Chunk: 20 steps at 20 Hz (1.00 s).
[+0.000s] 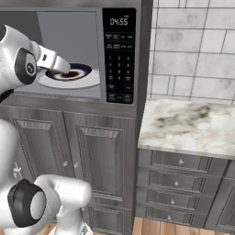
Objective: Retrieve the reheated potato from the microwave, then place the potato, cheese, and condiment on the cutting board.
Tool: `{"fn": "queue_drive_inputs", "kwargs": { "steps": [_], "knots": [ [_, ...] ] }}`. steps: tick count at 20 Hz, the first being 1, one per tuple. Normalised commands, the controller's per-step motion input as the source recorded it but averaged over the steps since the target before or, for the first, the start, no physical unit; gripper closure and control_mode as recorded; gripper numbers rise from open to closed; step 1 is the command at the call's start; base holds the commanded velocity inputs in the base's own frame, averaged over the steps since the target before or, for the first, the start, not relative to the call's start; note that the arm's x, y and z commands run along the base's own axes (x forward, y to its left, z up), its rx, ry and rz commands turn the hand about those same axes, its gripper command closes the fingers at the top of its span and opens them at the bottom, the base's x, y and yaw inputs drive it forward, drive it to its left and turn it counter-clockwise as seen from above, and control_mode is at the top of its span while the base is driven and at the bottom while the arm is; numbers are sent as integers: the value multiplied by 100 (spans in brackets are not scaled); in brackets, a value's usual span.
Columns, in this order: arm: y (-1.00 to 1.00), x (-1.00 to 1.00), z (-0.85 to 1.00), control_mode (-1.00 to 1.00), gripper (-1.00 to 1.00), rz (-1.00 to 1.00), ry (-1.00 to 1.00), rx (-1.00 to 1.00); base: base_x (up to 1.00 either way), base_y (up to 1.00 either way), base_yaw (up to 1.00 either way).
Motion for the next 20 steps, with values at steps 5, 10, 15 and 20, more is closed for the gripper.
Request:
{"fn": "queue_drive_inputs", "kwargs": {
  "steps": [5, 10, 15, 20],
  "knots": [
    [-12, -100, 33, -100, 100, 9, 0, 3, 0, 0, 0],
    [-21, -100, 5, -100, 100, 10, 0, 3, 0, 0, 0],
    [-18, -84, 0, -100, 100, 8, 0, 1, 0, 0, 0],
    [-10, -53, 0, 100, 100, 5, -1, 0, -13, -3, 1]
  ]
}}
